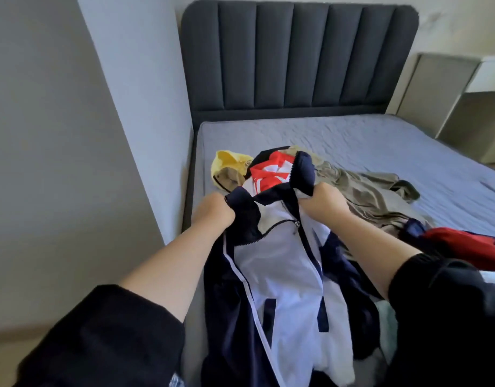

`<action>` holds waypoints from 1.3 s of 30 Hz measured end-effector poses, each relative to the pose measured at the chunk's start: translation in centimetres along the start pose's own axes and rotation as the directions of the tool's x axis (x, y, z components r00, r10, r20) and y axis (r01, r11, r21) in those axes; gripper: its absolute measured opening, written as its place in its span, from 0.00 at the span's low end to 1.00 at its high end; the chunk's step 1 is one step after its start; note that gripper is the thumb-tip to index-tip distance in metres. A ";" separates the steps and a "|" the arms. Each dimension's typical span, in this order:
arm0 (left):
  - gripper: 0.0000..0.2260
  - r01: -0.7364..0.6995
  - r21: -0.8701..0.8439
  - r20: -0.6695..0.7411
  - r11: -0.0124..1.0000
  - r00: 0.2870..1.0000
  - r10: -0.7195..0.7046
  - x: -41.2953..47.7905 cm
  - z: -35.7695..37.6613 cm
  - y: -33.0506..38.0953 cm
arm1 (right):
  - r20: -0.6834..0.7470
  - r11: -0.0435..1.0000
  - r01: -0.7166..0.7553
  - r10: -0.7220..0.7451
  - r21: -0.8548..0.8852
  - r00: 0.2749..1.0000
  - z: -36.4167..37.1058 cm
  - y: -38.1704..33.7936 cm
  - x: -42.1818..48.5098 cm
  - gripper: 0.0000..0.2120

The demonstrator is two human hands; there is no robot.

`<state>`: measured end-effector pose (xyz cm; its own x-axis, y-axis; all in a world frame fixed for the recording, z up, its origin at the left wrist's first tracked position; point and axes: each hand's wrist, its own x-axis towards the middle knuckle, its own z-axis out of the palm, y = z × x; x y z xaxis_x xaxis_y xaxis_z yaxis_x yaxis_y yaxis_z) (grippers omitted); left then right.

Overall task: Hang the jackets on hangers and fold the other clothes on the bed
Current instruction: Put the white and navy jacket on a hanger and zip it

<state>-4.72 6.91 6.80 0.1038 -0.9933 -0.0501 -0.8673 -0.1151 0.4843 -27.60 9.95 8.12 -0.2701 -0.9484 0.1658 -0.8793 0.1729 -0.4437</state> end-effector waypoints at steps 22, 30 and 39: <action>0.36 -0.128 -0.336 0.342 0.933 0.907 0.247 3.7 10.2 4.8 | 0.227 0.890 -0.221 0.138 0.398 0.964 5.9 2.1 6.1 0.31; 0.37 -0.541 0.085 0.484 0.837 0.756 0.440 -6.0 19.5 -2.4 | 0.222 0.752 -0.625 0.586 0.210 0.780 12.2 12.8 -6.4 0.38; 0.36 -0.542 0.282 0.348 0.791 0.827 0.443 -7.2 18.7 -9.8 | 0.148 0.837 -0.536 0.519 0.108 0.842 10.5 11.7 -8.0 0.09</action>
<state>-6.13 15.10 -13.92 -0.4674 -0.8743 -0.1309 -0.8800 0.4459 0.1640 -31.65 16.74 -7.64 -0.6259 -0.7478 -0.2215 -0.5495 0.6243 -0.5552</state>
